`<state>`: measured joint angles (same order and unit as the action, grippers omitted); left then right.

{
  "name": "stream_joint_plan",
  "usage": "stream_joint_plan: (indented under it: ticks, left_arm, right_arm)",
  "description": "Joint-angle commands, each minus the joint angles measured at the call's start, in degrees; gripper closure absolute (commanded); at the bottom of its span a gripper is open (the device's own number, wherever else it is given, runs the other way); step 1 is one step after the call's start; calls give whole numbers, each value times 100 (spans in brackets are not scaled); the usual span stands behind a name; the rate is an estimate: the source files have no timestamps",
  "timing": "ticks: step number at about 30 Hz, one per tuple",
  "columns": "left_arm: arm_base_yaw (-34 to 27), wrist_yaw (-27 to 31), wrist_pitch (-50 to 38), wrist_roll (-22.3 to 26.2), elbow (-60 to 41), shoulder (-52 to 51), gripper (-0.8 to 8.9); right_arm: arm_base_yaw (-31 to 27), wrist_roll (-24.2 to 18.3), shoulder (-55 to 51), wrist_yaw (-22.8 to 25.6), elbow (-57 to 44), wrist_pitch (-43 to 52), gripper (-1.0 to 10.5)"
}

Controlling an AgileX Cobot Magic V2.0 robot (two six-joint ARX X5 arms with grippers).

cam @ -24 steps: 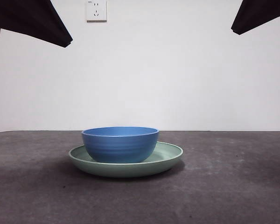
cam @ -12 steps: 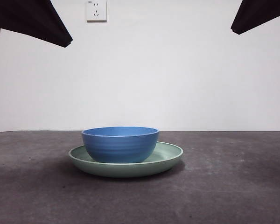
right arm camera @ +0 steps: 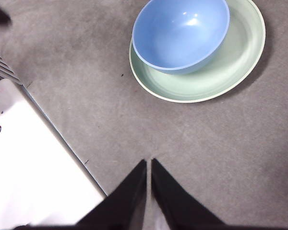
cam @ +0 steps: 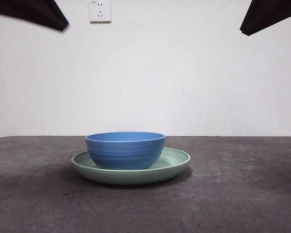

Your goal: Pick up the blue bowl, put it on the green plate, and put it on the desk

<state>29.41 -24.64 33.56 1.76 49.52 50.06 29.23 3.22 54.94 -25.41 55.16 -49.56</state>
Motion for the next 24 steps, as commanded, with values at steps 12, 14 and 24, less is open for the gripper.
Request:
stream_joint_plan:
  ticks: [12, 14, 24]
  left_arm:
    - [-2168, 1596, -3080, 317, -1725, -2481, 806]
    - [-2334, 1873, -3276, 317, -2197, -2865, 806]
    - [-2704, 2151, -3311, 310, -3974, -4264, 806]
  right_arm:
    - [42, -50, 39, -11, 109, 44, 938]
    - [42, -50, 39, -9, 109, 44, 937]
    - [42, -50, 39, -11, 109, 44, 937]
